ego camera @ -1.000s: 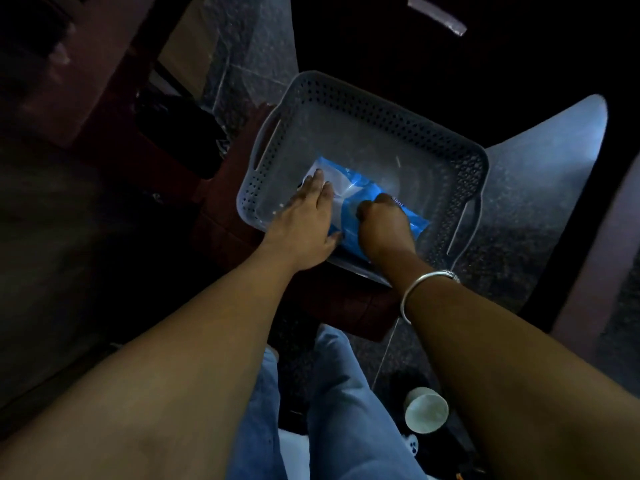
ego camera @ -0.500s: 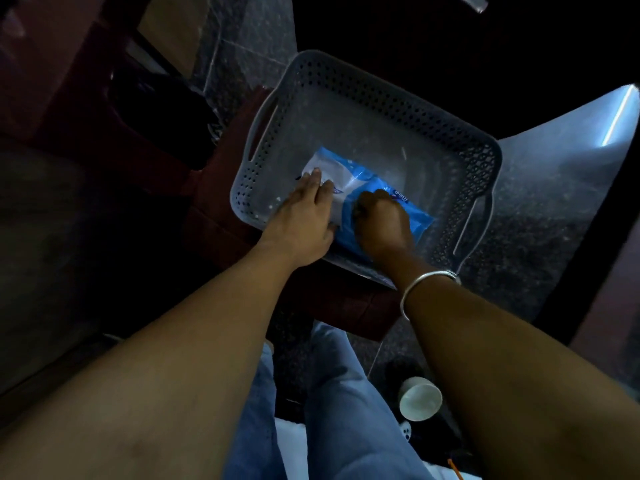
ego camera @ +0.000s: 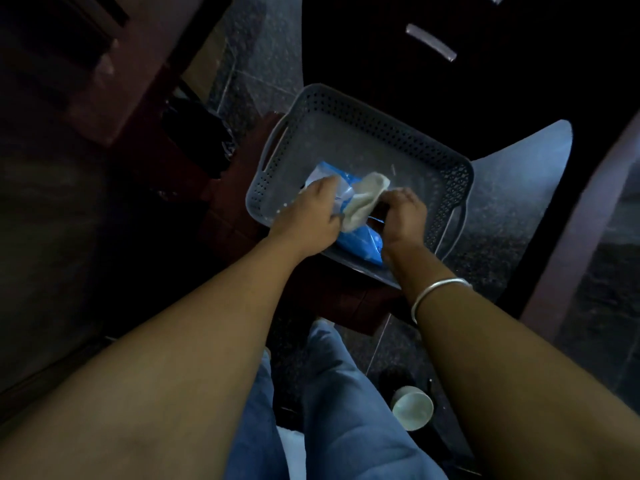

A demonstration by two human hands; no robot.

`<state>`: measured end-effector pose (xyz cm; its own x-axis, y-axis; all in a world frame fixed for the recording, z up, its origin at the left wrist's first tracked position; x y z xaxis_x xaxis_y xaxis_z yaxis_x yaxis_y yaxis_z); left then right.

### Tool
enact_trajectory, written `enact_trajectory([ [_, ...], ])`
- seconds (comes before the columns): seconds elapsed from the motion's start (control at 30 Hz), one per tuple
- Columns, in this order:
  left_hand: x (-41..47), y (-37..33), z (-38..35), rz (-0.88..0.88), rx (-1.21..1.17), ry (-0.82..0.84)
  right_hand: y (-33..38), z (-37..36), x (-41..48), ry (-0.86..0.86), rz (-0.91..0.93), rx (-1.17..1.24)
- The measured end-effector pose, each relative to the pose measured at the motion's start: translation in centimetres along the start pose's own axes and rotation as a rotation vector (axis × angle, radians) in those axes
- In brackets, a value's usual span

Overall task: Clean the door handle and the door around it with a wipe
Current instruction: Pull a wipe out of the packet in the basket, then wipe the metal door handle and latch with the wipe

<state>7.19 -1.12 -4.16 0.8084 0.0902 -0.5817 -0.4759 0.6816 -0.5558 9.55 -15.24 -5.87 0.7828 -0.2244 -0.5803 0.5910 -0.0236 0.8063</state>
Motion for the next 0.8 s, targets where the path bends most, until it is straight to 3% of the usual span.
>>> enact_trajectory([
  [0.2, -2.7, -3.1, 5.4, 0.180, -0.667, -0.046, 5.1, -3.1, -4.8, 0.251, -0.005, 0.140],
  [0.3, -6.0, -3.6, 9.1, 0.162, -0.926, -0.131, 8.5, -4.9, -8.5, 0.377, 0.032, 0.177],
  [0.4, -10.2, -3.0, 13.3, 0.094, -0.998, -0.219, 11.1, -7.1, -12.8, 0.501, 0.035, 0.205],
  [0.53, -17.4, -0.1, 20.3, 0.050, -1.090, -0.458, 13.9, -12.1, -20.5, 0.875, -0.048, 0.214],
  [0.8, -32.6, 7.4, 31.9, -0.017, -1.125, -0.853, 18.2, -23.7, -35.4, 1.170, 0.455, -0.250],
])
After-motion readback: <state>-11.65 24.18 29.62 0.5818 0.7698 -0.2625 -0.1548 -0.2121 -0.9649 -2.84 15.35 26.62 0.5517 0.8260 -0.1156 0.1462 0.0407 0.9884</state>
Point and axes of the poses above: each hand's wrist, its own x-axis towards the middle knuckle, its own z-axis out of the back of the hand, y = z × x, the point moved 5 cm from there along x, towards the middle knuckle, and after that the axes turned 10 degrees about z, right-handed, at the moved point
